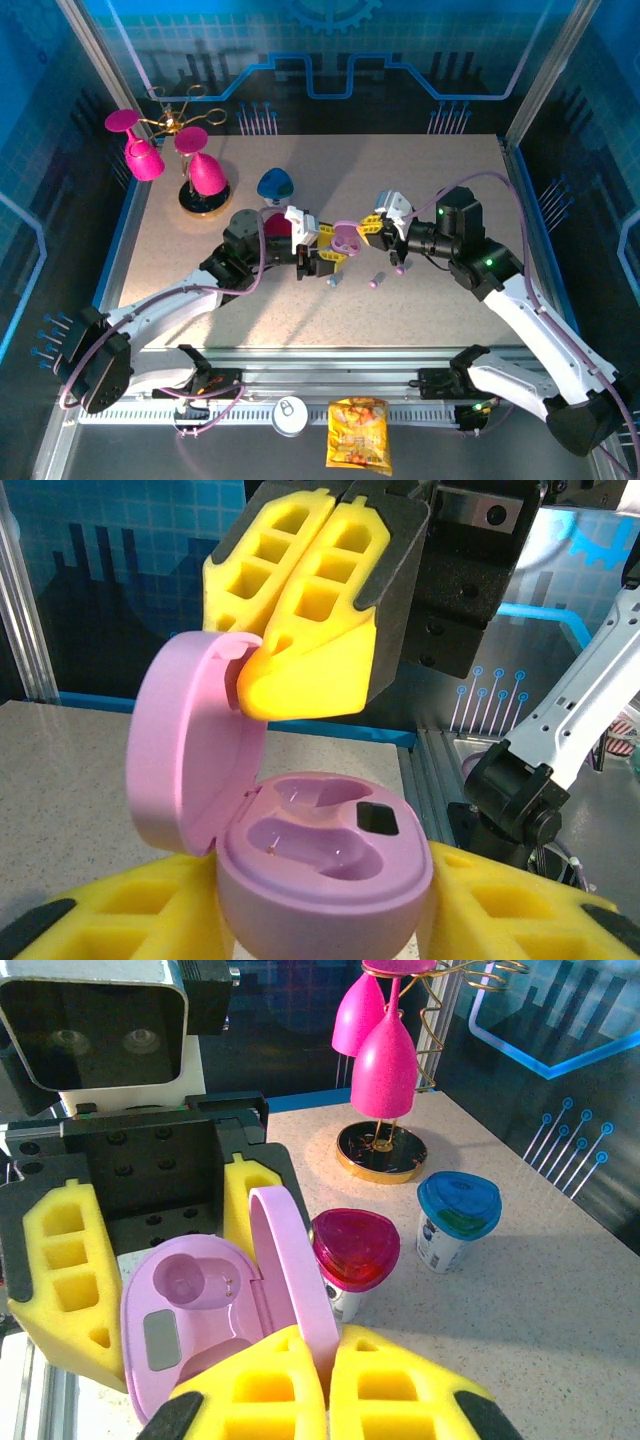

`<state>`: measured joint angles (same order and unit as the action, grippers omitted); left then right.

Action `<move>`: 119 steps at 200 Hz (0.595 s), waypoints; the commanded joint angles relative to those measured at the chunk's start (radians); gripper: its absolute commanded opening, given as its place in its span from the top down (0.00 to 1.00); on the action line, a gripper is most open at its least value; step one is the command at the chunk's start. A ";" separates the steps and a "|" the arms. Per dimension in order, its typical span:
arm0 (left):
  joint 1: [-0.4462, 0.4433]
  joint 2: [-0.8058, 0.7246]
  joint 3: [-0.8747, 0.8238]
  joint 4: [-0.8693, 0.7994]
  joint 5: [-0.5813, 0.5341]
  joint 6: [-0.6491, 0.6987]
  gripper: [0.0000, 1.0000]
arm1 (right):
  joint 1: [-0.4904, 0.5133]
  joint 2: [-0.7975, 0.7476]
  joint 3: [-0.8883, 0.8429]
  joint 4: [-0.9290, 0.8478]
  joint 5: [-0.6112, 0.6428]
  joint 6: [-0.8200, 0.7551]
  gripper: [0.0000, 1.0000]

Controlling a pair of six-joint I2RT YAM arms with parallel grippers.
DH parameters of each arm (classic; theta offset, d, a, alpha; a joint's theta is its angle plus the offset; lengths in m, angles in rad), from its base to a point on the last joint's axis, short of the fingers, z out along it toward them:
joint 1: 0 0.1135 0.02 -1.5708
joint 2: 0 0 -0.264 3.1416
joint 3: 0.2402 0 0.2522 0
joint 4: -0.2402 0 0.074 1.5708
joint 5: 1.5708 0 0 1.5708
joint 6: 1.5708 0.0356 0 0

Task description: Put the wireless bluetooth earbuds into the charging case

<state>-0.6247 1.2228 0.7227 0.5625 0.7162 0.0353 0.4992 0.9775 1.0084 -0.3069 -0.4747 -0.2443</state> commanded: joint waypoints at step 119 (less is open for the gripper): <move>0.029 0.054 -0.078 0.281 0.023 -0.076 0.66 | -0.035 -0.103 -0.034 0.175 -0.059 0.179 0.31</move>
<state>-0.6102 1.2499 0.6697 0.7059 0.7223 -0.0029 0.4862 0.9295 1.0023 -0.2310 -0.5030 -0.1493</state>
